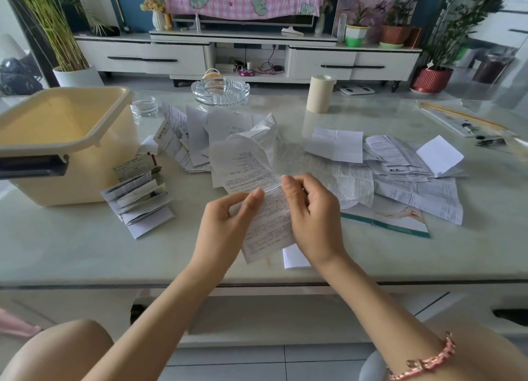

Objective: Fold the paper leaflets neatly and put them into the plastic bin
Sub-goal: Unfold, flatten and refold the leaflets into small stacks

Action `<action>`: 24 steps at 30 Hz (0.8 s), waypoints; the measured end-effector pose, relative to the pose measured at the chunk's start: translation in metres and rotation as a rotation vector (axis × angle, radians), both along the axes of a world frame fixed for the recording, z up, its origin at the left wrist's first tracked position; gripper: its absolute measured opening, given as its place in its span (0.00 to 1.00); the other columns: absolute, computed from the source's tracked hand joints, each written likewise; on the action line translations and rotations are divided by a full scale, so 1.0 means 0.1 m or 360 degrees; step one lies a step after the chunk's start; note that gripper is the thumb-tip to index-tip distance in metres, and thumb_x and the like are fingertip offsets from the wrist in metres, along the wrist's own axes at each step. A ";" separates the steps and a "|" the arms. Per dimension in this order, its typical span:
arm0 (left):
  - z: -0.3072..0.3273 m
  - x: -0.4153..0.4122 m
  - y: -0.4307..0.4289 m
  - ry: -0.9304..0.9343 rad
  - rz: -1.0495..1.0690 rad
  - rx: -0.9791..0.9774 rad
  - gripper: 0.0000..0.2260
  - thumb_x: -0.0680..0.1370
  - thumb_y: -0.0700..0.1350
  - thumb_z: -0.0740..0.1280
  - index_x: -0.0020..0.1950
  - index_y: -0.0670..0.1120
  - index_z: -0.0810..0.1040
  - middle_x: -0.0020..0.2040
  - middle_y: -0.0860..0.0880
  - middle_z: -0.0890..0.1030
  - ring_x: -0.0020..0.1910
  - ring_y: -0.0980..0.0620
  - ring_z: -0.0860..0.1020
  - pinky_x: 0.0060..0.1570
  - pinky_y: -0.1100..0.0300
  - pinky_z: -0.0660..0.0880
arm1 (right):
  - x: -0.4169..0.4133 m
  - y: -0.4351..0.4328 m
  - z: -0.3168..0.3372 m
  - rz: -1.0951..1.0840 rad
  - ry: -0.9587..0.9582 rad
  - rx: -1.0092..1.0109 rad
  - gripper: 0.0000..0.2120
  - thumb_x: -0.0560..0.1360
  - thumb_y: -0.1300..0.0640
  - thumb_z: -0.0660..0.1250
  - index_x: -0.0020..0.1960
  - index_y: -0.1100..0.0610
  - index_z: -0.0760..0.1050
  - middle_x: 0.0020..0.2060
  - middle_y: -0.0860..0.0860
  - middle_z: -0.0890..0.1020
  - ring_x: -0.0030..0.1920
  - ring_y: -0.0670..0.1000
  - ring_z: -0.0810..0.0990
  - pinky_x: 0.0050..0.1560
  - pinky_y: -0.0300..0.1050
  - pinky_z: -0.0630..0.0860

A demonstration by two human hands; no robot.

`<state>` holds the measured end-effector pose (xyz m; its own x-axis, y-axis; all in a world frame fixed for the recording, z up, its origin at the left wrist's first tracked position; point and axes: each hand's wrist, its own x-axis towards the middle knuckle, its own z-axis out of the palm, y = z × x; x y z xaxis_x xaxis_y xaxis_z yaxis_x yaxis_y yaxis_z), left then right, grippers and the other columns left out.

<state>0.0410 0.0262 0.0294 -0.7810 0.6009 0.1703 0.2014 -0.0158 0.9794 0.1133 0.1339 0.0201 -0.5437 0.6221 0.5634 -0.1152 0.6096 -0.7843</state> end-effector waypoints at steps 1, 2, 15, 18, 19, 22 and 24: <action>-0.01 0.02 0.00 0.0155 0.0040 -0.0009 0.23 0.72 0.56 0.63 0.38 0.35 0.77 0.32 0.43 0.75 0.32 0.53 0.70 0.34 0.60 0.67 | 0.00 0.00 0.00 0.0007 -0.0005 0.0015 0.12 0.77 0.53 0.60 0.37 0.57 0.71 0.25 0.44 0.70 0.28 0.43 0.69 0.29 0.32 0.63; -0.03 0.03 0.00 0.0295 0.0097 -0.0017 0.23 0.75 0.54 0.63 0.35 0.33 0.73 0.30 0.44 0.70 0.30 0.55 0.66 0.32 0.60 0.64 | 0.00 0.00 0.00 0.0000 -0.0001 0.0013 0.13 0.77 0.52 0.60 0.37 0.57 0.71 0.25 0.46 0.71 0.29 0.44 0.68 0.29 0.33 0.63; 0.02 0.10 -0.01 -0.0250 -0.0010 0.0265 0.11 0.81 0.42 0.58 0.41 0.43 0.76 0.28 0.54 0.76 0.29 0.58 0.75 0.29 0.63 0.75 | 0.12 -0.18 0.08 0.0122 -0.0602 0.0260 0.28 0.76 0.41 0.61 0.71 0.55 0.65 0.67 0.48 0.70 0.67 0.44 0.66 0.68 0.40 0.62; 0.04 0.06 -0.04 -0.0497 -0.0177 0.0309 0.10 0.79 0.43 0.61 0.43 0.44 0.81 0.35 0.50 0.81 0.36 0.55 0.79 0.37 0.62 0.77 | 0.13 -0.18 0.16 0.0546 -0.0715 -0.0229 0.24 0.75 0.44 0.64 0.68 0.51 0.68 0.63 0.46 0.75 0.63 0.42 0.72 0.64 0.42 0.69; 0.04 0.04 -0.05 -0.0443 -0.0159 0.0304 0.10 0.78 0.44 0.62 0.43 0.45 0.82 0.36 0.50 0.81 0.38 0.55 0.79 0.40 0.63 0.77 | 0.13 -0.16 0.19 0.0633 -0.0677 -0.0348 0.19 0.75 0.46 0.65 0.63 0.52 0.73 0.56 0.47 0.80 0.56 0.45 0.78 0.59 0.45 0.74; 0.02 -0.05 -0.08 0.0087 0.0115 0.0139 0.08 0.73 0.50 0.68 0.40 0.47 0.82 0.41 0.50 0.79 0.43 0.56 0.75 0.45 0.65 0.72 | 0.15 -0.12 0.28 0.0766 -0.0632 -0.0674 0.08 0.77 0.56 0.65 0.52 0.59 0.77 0.45 0.57 0.84 0.40 0.54 0.84 0.44 0.50 0.81; 0.05 -0.11 -0.12 0.0107 0.0139 0.0117 0.07 0.74 0.50 0.69 0.43 0.46 0.80 0.42 0.47 0.78 0.41 0.55 0.76 0.45 0.62 0.74 | 0.16 -0.11 0.32 0.0881 -0.0586 -0.0907 0.06 0.78 0.60 0.63 0.51 0.60 0.77 0.42 0.57 0.84 0.35 0.55 0.83 0.36 0.45 0.81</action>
<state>0.0303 0.0147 0.0341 -0.8150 0.5153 0.2651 0.2703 -0.0667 0.9605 0.1295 0.1232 0.0519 -0.9370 0.3485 -0.0235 0.0417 0.0448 -0.9981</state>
